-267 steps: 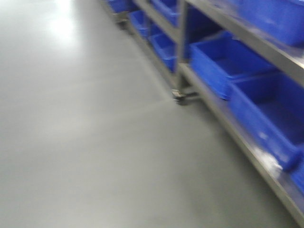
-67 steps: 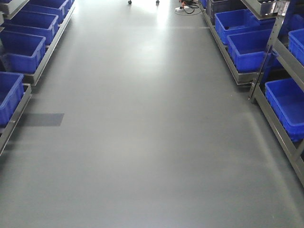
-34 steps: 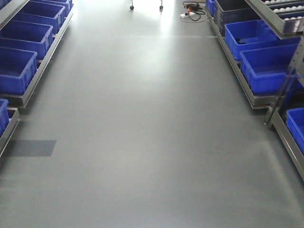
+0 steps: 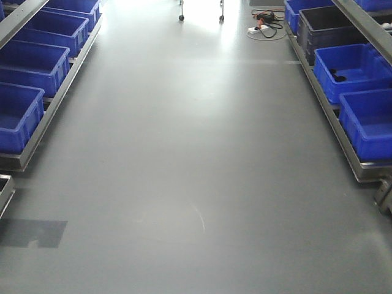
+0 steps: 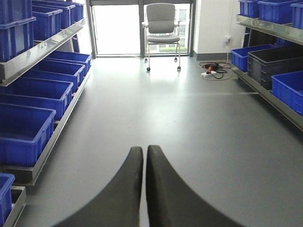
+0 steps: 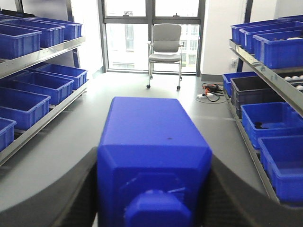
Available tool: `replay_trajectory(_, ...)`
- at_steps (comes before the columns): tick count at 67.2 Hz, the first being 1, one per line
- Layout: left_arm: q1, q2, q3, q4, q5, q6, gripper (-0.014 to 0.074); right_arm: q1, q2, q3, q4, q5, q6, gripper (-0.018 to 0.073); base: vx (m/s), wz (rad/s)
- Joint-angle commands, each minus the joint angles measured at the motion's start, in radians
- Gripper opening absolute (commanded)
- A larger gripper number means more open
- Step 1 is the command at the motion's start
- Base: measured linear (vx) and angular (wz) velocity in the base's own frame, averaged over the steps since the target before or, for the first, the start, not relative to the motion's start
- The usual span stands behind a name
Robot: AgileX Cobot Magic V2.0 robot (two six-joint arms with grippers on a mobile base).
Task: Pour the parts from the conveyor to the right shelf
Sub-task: 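Drive down the aisle between the blue bin shelves, then turn the base to face an empty blue bin on the shelf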
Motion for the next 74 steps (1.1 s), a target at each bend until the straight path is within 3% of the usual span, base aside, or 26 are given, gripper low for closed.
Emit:
replay_trajectory(1,-0.005,-0.004,-0.019,-0.001,-0.071,-0.007,-0.0006,0.0,0.015,-0.025,0.001,-0.078,-0.005,-0.0005,0.5,0.12)
replay_trajectory(24,-0.005,-0.004,-0.019,-0.001,-0.071,-0.007,-0.0006,0.0,0.015,-0.025,0.001,-0.078,-0.005,-0.0005,0.43,0.4)
replay_trajectory(74,-0.005,-0.004,-0.019,-0.001,-0.071,-0.007,-0.0006,0.0,0.015,-0.025,0.001,-0.078,-0.005,-0.0005,0.29,0.9)
